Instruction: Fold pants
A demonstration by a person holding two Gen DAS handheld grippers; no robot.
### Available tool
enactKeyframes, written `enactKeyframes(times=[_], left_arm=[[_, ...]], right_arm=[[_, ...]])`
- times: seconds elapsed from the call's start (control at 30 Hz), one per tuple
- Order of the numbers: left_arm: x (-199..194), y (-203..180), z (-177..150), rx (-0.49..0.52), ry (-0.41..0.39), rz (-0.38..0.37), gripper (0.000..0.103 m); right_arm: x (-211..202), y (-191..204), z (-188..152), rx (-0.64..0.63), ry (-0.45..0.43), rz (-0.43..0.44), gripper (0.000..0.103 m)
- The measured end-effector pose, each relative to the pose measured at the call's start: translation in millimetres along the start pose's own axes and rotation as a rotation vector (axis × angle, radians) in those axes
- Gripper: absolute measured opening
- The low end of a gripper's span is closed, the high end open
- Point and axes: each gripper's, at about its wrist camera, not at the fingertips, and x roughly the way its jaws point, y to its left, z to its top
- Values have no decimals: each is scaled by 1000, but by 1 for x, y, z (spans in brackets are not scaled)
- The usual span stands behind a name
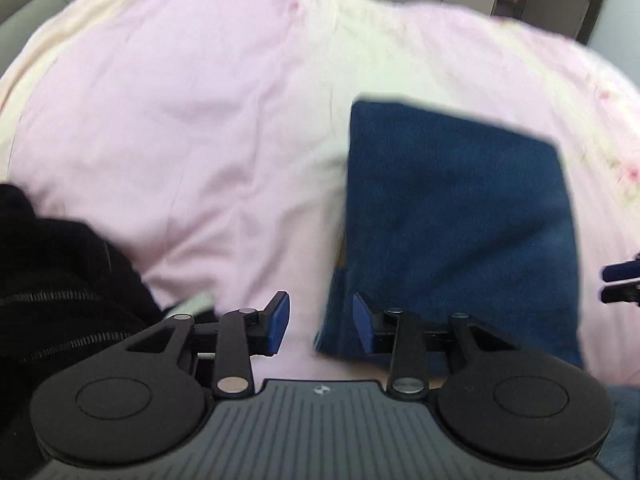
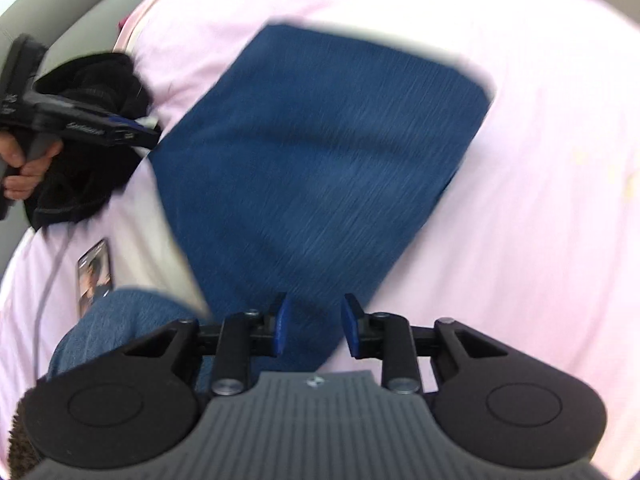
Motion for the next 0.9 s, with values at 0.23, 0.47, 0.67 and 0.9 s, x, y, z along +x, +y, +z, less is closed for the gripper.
enactKeyframes(times=[0.23, 0.47, 0.67, 0.9], left_arm=[[24, -37, 39, 8, -167, -43, 34], [95, -30, 58, -97, -119, -15, 17], [121, -18, 51, -125, -78, -40, 14], [81, 5, 52, -164, -62, -85, 74]], right_arm=[[-15, -30, 46, 39, -212, -149, 25], [26, -59, 75, 114, -223, -184, 27], [69, -78, 79, 142, -175, -201, 45], [49, -98, 69, 324, -183, -64, 53]])
